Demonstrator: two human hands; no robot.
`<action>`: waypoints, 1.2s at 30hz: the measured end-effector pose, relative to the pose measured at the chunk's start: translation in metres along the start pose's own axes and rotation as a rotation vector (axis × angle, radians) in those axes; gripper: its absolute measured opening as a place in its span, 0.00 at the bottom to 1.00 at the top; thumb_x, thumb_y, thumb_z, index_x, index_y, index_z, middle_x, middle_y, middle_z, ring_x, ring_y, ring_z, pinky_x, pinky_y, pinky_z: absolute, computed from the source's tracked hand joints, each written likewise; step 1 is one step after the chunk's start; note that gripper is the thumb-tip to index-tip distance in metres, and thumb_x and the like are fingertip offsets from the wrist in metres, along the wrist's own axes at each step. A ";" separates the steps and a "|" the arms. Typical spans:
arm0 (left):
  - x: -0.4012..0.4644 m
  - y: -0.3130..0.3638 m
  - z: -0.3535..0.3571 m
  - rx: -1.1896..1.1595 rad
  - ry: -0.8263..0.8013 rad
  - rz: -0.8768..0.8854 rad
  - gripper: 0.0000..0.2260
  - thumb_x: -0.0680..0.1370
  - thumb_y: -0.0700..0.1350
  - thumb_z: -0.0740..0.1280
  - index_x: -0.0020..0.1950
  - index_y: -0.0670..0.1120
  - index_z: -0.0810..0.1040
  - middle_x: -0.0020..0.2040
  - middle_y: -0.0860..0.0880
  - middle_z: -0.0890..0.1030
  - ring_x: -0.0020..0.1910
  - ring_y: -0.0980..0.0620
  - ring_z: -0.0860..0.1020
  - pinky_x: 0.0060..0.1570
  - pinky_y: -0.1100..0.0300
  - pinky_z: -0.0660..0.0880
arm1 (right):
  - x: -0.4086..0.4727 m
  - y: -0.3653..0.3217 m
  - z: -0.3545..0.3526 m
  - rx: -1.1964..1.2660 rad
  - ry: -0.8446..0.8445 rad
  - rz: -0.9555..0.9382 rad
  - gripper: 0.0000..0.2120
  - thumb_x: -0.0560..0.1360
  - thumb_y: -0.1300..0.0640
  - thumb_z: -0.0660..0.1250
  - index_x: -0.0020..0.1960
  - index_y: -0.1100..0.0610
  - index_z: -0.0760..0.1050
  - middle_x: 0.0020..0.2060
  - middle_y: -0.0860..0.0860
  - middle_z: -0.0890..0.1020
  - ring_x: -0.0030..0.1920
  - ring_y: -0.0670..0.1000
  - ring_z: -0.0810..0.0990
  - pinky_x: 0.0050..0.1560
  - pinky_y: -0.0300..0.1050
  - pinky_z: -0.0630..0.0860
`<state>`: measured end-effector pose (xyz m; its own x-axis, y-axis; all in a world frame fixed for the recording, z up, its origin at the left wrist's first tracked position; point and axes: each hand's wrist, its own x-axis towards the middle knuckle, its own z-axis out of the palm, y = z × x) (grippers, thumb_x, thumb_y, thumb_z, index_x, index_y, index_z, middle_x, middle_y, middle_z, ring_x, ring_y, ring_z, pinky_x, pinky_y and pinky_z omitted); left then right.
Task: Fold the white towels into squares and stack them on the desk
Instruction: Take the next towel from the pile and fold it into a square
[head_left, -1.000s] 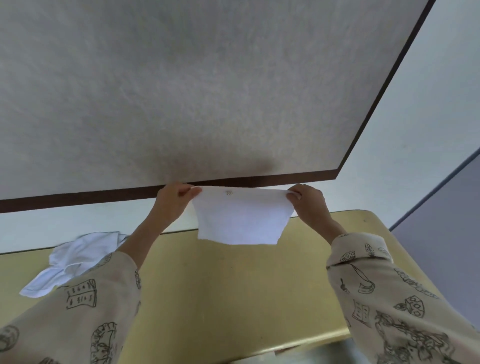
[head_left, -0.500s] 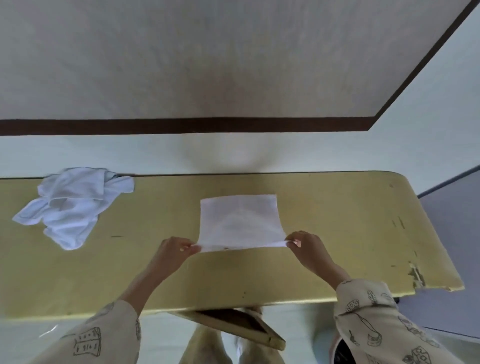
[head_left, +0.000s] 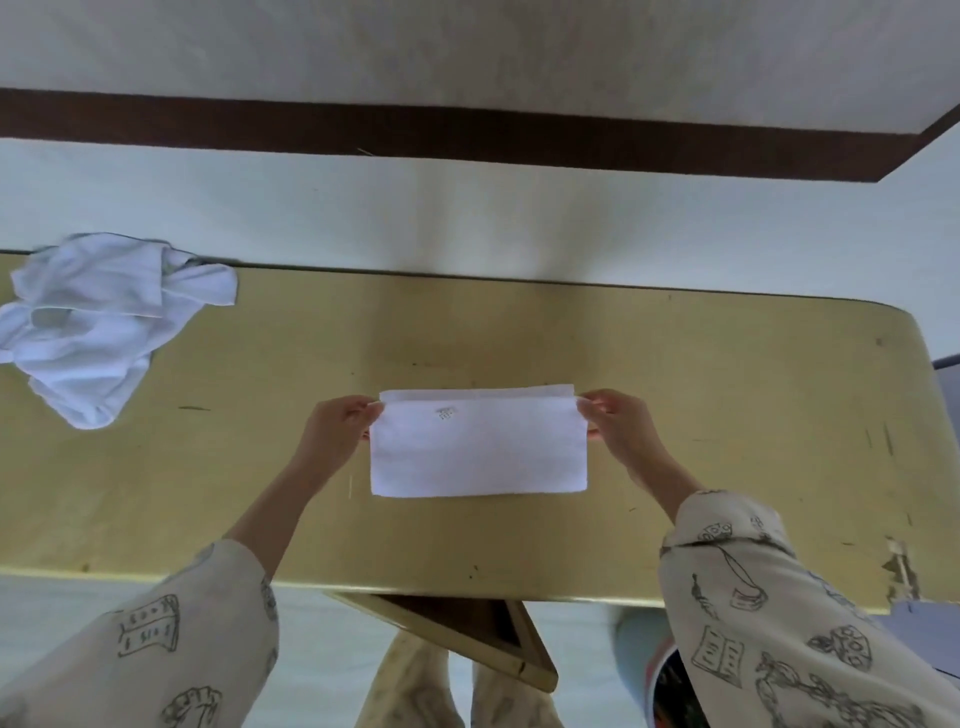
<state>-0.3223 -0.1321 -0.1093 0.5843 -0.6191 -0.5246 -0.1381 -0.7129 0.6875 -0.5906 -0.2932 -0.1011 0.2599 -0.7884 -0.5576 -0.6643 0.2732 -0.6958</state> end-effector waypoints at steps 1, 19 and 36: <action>0.008 0.001 0.002 -0.018 0.006 -0.005 0.08 0.76 0.41 0.66 0.50 0.39 0.81 0.38 0.46 0.81 0.36 0.50 0.77 0.49 0.52 0.76 | 0.008 0.000 0.004 0.009 0.012 0.004 0.09 0.76 0.62 0.64 0.55 0.62 0.78 0.42 0.54 0.82 0.42 0.54 0.80 0.53 0.55 0.78; 0.033 -0.005 0.017 -0.080 0.069 -0.106 0.04 0.74 0.43 0.70 0.42 0.44 0.77 0.39 0.48 0.81 0.39 0.47 0.80 0.49 0.53 0.78 | 0.035 0.016 0.031 -0.073 0.210 0.012 0.10 0.76 0.55 0.65 0.52 0.60 0.79 0.38 0.51 0.80 0.39 0.51 0.78 0.44 0.44 0.74; 0.032 -0.002 0.020 -0.040 0.112 -0.129 0.07 0.73 0.43 0.69 0.37 0.48 0.73 0.40 0.46 0.80 0.40 0.47 0.78 0.46 0.55 0.74 | 0.039 0.012 0.037 -0.193 0.301 0.044 0.12 0.76 0.50 0.64 0.49 0.58 0.78 0.43 0.50 0.82 0.41 0.48 0.76 0.43 0.41 0.68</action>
<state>-0.3195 -0.1575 -0.1378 0.6811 -0.4810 -0.5521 -0.0255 -0.7691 0.6386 -0.5620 -0.3003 -0.1480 0.0293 -0.9132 -0.4065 -0.7977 0.2237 -0.5601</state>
